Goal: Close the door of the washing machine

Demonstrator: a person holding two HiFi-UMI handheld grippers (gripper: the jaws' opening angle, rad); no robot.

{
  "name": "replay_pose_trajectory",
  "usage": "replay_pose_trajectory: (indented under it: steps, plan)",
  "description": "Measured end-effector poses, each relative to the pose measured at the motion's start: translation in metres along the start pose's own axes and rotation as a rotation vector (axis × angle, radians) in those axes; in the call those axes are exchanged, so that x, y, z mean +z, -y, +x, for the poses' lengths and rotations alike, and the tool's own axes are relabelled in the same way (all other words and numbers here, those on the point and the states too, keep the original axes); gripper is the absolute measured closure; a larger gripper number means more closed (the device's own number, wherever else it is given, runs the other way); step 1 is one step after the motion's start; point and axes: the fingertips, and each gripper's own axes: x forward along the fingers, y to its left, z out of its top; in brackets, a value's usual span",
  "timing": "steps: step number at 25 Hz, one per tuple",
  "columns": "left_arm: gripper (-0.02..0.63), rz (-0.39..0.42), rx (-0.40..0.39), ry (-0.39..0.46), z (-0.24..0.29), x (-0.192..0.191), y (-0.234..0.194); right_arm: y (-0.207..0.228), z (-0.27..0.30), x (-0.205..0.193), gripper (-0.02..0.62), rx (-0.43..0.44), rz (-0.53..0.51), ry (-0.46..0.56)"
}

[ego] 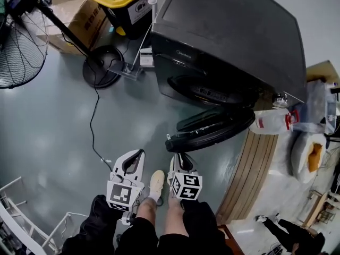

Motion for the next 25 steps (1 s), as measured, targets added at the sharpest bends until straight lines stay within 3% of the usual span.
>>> replay_pose_trajectory:
  steps: [3,13,15,17,25]
  plan:
    - [0.583,-0.008,0.044,0.03,0.002,0.012,-0.012,-0.004,0.013,0.014,0.51,0.002,0.0,0.001]
    - [0.583,-0.044,0.152,0.001,0.026,0.025,-0.051,-0.022,0.061,0.067,0.529,0.021,-0.036,0.058]
    - [0.583,-0.055,0.16,-0.004,0.032,0.029,-0.056,-0.023,0.071,0.077,0.531,0.018,-0.046,0.059]
    - [0.583,-0.069,0.161,-0.005,0.038,0.035,-0.063,-0.023,0.08,0.09,0.58,0.006,-0.077,0.063]
    - [0.582,-0.089,0.158,0.012,0.076,0.066,-0.085,-0.022,0.106,0.133,0.578,0.031,-0.139,0.053]
